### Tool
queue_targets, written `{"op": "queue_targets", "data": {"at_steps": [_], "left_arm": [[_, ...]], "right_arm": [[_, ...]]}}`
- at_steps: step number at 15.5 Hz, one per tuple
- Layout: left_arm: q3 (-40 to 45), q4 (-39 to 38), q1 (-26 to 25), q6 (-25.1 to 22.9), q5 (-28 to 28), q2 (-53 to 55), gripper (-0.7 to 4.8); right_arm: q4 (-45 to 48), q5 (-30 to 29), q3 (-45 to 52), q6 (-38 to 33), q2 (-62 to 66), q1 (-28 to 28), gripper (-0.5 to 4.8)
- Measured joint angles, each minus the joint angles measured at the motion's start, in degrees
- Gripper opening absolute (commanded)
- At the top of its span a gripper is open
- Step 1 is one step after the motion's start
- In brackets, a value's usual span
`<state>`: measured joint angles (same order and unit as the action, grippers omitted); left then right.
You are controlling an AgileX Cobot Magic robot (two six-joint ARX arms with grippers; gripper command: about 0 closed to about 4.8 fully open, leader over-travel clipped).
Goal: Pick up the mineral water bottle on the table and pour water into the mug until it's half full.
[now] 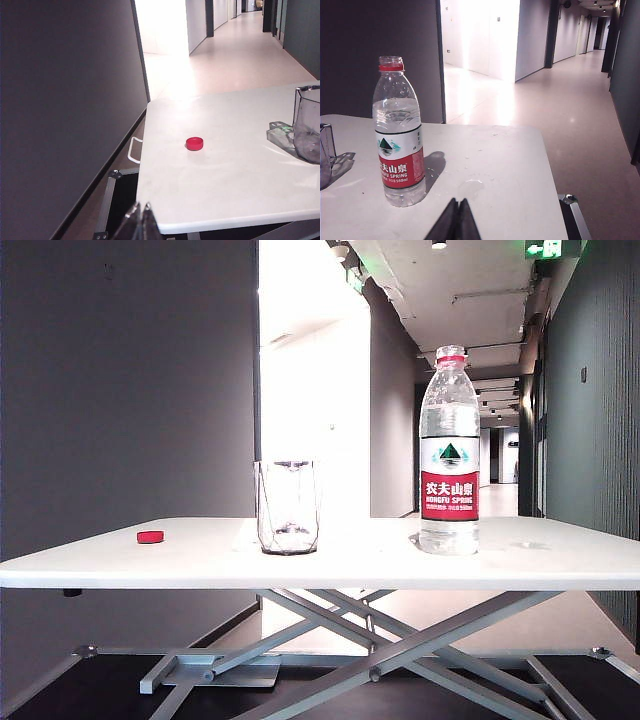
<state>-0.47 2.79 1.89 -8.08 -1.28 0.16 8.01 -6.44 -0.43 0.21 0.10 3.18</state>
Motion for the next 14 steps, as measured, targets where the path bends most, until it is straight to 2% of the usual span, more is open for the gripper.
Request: {"op": "queue_targets", "data": {"at_steps": [4,5,6,7,8,9,10,11,14], "left_arm": [[0.0,0.11,0.0,0.0,-0.02,0.02,-0.05],[0.0,0.13,0.0,0.37,-0.13,0.02,-0.05],[0.0,0.2,0.0,3.04,-1.33,0.02,-0.05],[0.0,0.17,0.0,4.94,-2.78,0.02,-0.05],[0.0,0.17,0.0,5.7,-4.46,0.02,-0.05],[0.0,0.2,0.0,6.25,-7.89,0.02,-0.05],[0.0,0.17,0.02,6.45,-11.76,0.02,-0.05],[0.0,0.13,0.02,6.45,-20.48,0.02,-0.05],[0.0,-0.09,0.02,6.45,-29.0,0.02,-0.05]], "right_arm": [[0.0,-1.66,0.0,-0.24,0.0,0.0,-0.05],[0.0,-4.92,0.0,-0.39,0.0,0.0,-0.04],[0.0,-12.57,0.0,-0.46,0.0,-0.42,-0.03],[0.02,-17.27,0.0,-0.44,0.0,-1.07,0.03],[0.0,-19.17,0.0,-0.44,0.0,-1.79,0.29],[-0.22,-19.82,0.0,-0.37,0.0,-2.97,1.04],[-0.63,-19.89,0.0,0.63,0.02,-3.89,2.93],[-1.9,-18.71,0.0,3.52,0.02,-5.18,3.77],[-1.92,-11.13,0.0,4.59,0.87,-7.89,4.15]]}}
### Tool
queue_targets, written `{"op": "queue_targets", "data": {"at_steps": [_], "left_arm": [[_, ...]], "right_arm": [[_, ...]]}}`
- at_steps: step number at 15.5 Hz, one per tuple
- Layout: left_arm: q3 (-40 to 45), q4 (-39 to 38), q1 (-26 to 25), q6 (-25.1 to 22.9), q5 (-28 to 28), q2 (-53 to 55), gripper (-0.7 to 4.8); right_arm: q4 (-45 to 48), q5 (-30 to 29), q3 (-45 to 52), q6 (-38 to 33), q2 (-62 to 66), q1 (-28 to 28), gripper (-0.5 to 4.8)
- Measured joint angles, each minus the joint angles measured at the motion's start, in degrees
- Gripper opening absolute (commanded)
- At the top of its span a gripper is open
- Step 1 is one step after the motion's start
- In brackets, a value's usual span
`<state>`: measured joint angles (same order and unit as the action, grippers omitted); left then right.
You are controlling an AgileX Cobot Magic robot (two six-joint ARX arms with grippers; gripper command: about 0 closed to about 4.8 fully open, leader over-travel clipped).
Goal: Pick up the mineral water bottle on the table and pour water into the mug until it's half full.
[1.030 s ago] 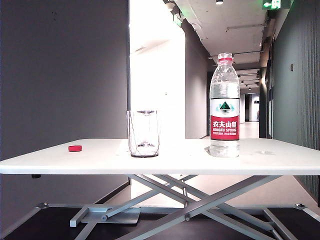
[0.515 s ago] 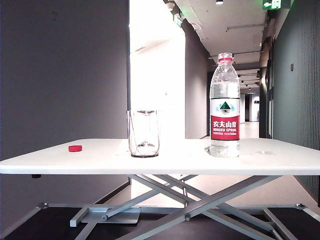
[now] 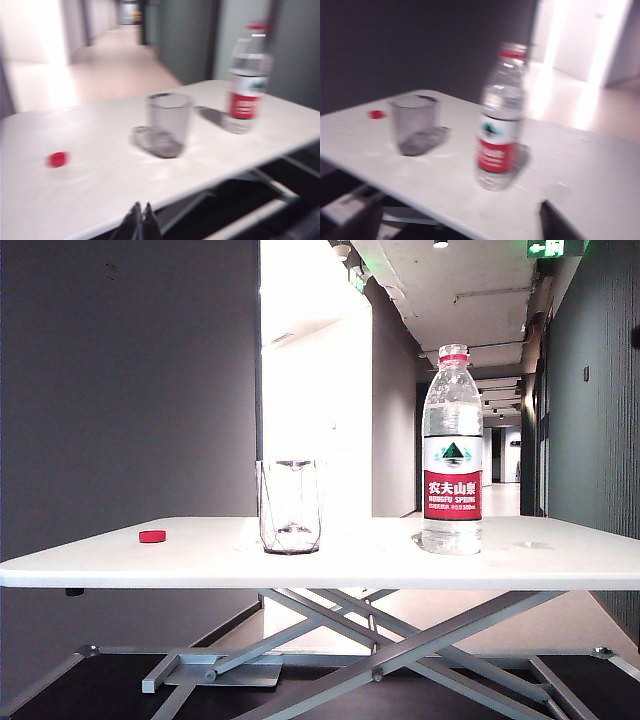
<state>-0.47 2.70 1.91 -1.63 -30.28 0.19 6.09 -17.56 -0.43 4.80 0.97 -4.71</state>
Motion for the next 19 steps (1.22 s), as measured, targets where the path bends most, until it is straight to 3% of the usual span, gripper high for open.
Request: {"op": "queue_targets", "data": {"at_steps": [4,6,9,12,19], "left_arm": [[0.0,-4.39,0.0,0.0,-1.25,0.02,-0.05],[0.0,-5.77,0.0,-0.02,-1.22,0.02,-0.05],[0.0,-5.97,0.0,-0.22,-1.25,0.02,-0.05],[0.0,-5.97,0.0,-0.24,-1.27,0.0,-0.05],[0.0,-5.99,-0.02,-0.83,-1.36,0.0,-0.05]], "right_arm": [[12.15,2.05,-0.02,-1.36,14.47,-0.48,4.79],[20.7,2.03,-1.2,-1.75,26.45,-0.48,4.79],[37.88,1.11,-8.68,-1.6,52.24,-0.28,4.79],[53.13,-5.49,-19.93,-1.81,77.22,-0.31,4.79],[56.0,-13.92,-42.64,-3.52,106.12,-0.39,4.79]]}}
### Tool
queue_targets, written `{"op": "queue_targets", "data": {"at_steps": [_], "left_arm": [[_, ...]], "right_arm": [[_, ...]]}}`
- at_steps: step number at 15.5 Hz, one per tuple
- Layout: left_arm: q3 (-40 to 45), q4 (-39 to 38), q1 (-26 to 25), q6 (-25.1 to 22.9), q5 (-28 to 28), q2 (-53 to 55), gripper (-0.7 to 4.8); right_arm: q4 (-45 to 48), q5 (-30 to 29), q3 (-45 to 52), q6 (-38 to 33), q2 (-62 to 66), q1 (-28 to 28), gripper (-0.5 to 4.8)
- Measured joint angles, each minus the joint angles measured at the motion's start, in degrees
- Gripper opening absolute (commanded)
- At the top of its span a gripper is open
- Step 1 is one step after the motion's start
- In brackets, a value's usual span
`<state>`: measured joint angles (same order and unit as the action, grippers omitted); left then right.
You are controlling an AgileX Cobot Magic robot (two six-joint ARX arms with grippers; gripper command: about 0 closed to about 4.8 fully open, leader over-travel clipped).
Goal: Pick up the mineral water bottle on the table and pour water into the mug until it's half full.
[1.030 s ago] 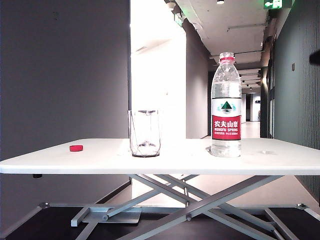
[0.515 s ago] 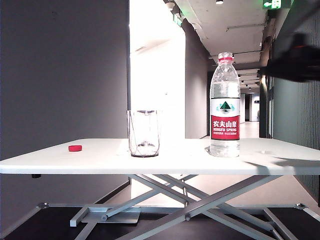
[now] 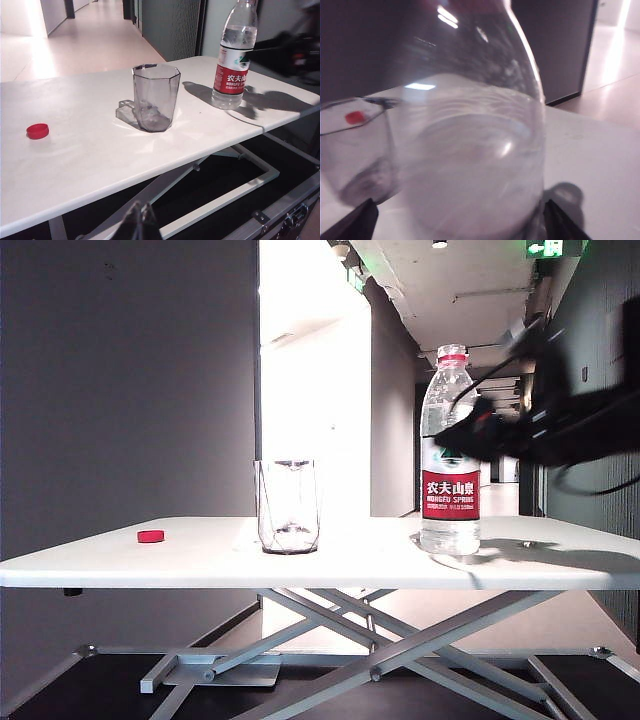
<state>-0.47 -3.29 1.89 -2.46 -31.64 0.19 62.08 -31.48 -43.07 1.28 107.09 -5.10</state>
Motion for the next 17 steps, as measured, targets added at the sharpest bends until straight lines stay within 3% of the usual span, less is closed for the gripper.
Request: {"op": "queue_targets", "data": {"at_steps": [6,7,8,9,14,17], "left_arm": [[0.0,-0.68,0.02,-0.52,-0.28,-0.02,-0.05],[0.0,-0.83,0.0,-0.52,-0.28,-0.02,-0.05],[0.0,-0.83,0.0,-0.59,-0.28,-0.02,-0.05],[0.0,-0.85,0.02,-1.09,-0.28,-0.02,-0.05],[0.0,-3.02,0.02,-1.84,-0.31,-0.02,-0.05],[0.0,-3.13,0.02,-1.84,-0.28,-0.02,-0.05]], "right_arm": [[-3.15,-0.39,-8.7,-0.63,8.07,-2.23,4.79],[-3.43,-0.2,-8.7,-0.61,8.24,-2.4,2.57],[-3.54,-0.22,-8.7,-0.74,8.22,-2.49,0.8],[-3.5,-0.11,-8.7,-0.61,8.22,-2.34,-0.13],[-3.65,-0.02,-8.57,0.2,8.2,-2.4,-0.06],[-9.03,2.47,-8.28,0.24,5.07,-2.69,-0.06]]}}
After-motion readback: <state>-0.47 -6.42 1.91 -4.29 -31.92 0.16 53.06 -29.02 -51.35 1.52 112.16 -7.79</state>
